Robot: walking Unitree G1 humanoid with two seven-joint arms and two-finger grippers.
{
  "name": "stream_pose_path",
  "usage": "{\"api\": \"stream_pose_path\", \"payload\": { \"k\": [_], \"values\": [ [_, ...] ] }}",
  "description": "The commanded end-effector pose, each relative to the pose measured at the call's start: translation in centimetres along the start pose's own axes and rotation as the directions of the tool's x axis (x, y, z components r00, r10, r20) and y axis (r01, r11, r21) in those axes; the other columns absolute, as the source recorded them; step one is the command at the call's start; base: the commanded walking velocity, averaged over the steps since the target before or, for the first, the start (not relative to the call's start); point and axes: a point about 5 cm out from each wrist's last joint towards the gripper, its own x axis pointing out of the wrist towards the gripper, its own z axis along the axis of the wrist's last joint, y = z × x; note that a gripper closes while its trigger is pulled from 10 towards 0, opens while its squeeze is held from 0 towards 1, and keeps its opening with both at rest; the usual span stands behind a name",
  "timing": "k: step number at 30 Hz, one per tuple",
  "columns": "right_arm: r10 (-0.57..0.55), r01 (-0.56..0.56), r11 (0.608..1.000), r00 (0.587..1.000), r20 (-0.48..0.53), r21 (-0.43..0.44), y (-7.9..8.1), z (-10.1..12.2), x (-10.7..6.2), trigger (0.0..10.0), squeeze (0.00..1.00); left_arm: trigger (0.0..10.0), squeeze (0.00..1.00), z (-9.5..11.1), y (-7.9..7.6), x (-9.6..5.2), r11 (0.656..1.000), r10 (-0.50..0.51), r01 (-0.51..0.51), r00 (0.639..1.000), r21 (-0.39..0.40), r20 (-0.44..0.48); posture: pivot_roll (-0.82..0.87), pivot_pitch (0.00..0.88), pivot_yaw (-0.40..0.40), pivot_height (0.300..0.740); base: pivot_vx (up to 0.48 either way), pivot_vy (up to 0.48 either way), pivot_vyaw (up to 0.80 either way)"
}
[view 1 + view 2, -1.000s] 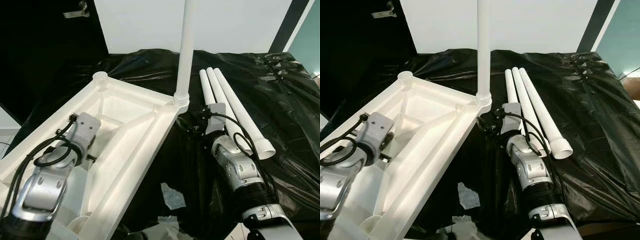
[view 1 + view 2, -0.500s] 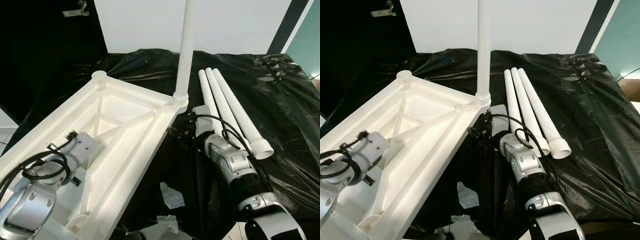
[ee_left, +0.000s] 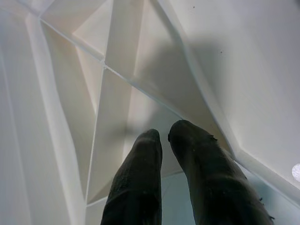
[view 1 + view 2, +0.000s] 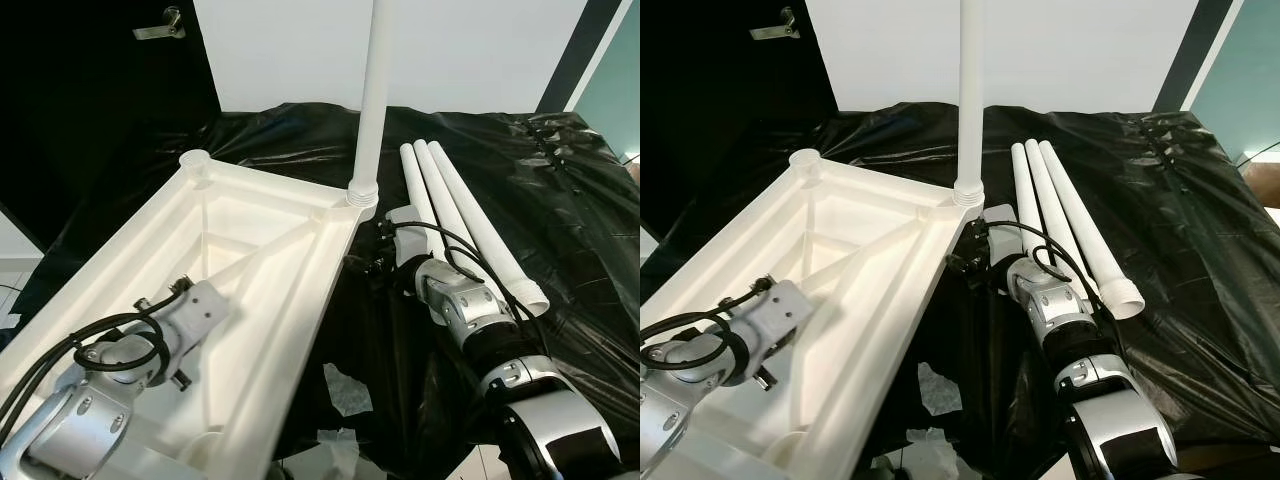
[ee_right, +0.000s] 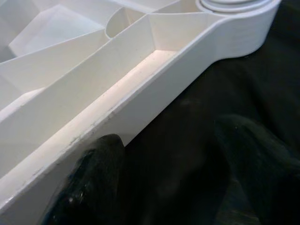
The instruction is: Building children table
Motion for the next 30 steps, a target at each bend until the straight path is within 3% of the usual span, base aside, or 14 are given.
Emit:
{"api": "stream_pose_path", "payload": {
  "k": [1, 6, 9, 10, 13, 14, 15, 16, 19, 23, 24, 25, 27, 30],
  "values": [
    [0.081, -0.081, 0.997, 0.997, 0.016, -0.005, 1.8, 0.4, 0.9, 10.0, 0.00, 10.0, 0.00, 0.9, -2.6, 0.5, 0.983, -0.183, 0.182, 0.982, 0.022, 0.047, 0.15, 0.038, 0.006, 0.740, 0.000, 0.000, 0.00],
    [0.085, -0.085, 0.996, 0.996, 0.020, -0.007, 1.6, 0.6, 1.0, 10.0, 0.00, 10.0, 0.00, 2.3, -2.7, 0.8, 0.982, -0.186, 0.189, 0.976, -0.018, 0.113, 0.15, 0.042, 0.008, 0.740, 0.000, 0.000, 0.00],
    [0.079, -0.079, 0.997, 0.997, 0.023, -0.003, 1.3, 0.7, 1.1, 10.0, 0.00, 10.0, 0.00, 3.0, -2.4, 1.1, 0.986, -0.153, 0.161, 0.978, -0.043, 0.142, 0.15, 0.048, 0.007, 0.740, 0.000, 0.000, 0.00],
    [0.065, -0.065, 0.998, 0.997, 0.031, 0.002, 1.0, 0.9, 1.1, 10.0, 0.00, 10.0, 0.00, 3.8, -2.0, 1.5, 0.990, -0.101, 0.117, 0.978, -0.081, 0.183, 0.15, 0.050, 0.004, 0.740, 0.000, 0.000, 0.00],
    [0.065, -0.065, 0.998, 0.997, 0.031, 0.002, 1.0, 0.9, 1.1, 10.0, 0.00, 10.0, 0.00, 3.8, -2.0, 1.5, 0.990, -0.101, 0.117, 0.978, -0.081, 0.183, 0.15, 0.050, 0.004, 0.740, 0.000, 0.000, 0.00],
    [0.039, -0.039, 0.999, 0.998, 0.042, 0.001, 0.5, 1.1, 1.0, 10.0, 0.00, 10.0, 0.00, 4.5, -1.2, 1.8, 0.991, -0.024, 0.052, 0.975, -0.120, 0.220, 0.15, 0.052, 0.003, 0.740, 0.000, 0.000, 0.00],
    [0.039, -0.039, 0.999, 0.998, 0.042, 0.001, 0.5, 1.1, 1.0, 10.0, 0.00, 10.0, 0.00, 4.5, -1.2, 1.8, 0.991, -0.024, 0.052, 0.975, -0.120, 0.220, 0.15, 0.052, 0.003, 0.740, 0.000, 0.000, 0.00],
    [0.010, -0.010, 1.000, 0.998, 0.055, -0.005, 0.0, 1.3, 0.9, 10.0, 0.00, 10.0, 0.00, 5.1, -0.1, 1.9, 0.989, 0.067, -0.030, 0.962, -0.143, 0.264, 0.16, 0.056, 0.000, 0.740, 0.000, 0.000, 0.00],
    [-0.050, 0.052, 0.998, 0.995, 0.081, -0.026, -1.4, 1.5, 0.0, 10.0, 0.00, 10.0, 0.00, 5.4, 2.0, 1.2, 0.967, 0.208, -0.140, 0.914, -0.212, 0.347, 0.16, 0.066, -0.003, 0.740, 0.000, 0.000, 0.00],
    [-0.092, 0.096, 0.995, 0.991, 0.101, -0.037, -2.4, 1.6, -0.8, 10.0, 0.00, 10.0, 0.00, 5.0, 2.8, 0.5, 0.950, 0.262, -0.165, 0.883, -0.266, 0.388, 0.16, 0.069, -0.003, 0.740, 0.000, 0.000, 0.00],
    [-0.092, 0.096, 0.995, 0.991, 0.101, -0.037, -2.4, 1.6, -0.8, 10.0, 0.00, 10.0, 0.00, 5.0, 2.8, 0.5, 0.950, 0.262, -0.165, 0.883, -0.266, 0.388, 0.16, 0.069, -0.003, 0.740, 0.000, 0.000, 0.00],
    [-0.116, 0.123, 0.991, 0.987, 0.115, -0.048, -3.1, 1.7, -1.3, 10.0, 0.00, 10.0, 0.00, 5.0, 2.8, 0.0, 0.953, 0.256, -0.147, 0.860, -0.266, 0.442, 0.16, 0.075, -0.007, 0.740, 0.000, 0.000, 0.00],
    [-0.116, 0.123, 0.991, 0.987, 0.115, -0.048, -3.1, 1.7, -1.3, 10.0, 0.00, 10.0, 0.00, 5.0, 2.8, 0.0, 0.953, 0.256, -0.147, 0.860, -0.266, 0.442, 0.16, 0.075, -0.007, 0.740, 0.000, 0.000, 0.00],
    [-0.141, 0.148, 0.988, 0.980, 0.142, -0.040, -4.0, 2.2, -2.2, 10.0, 0.00, 10.0, 0.00, 5.4, 0.5, -1.2, 0.981, 0.081, 0.037, 0.817, -0.192, 0.571, 0.16, 0.076, -0.009, 0.740, 0.000, 0.000, 0.00]
  ]
}}
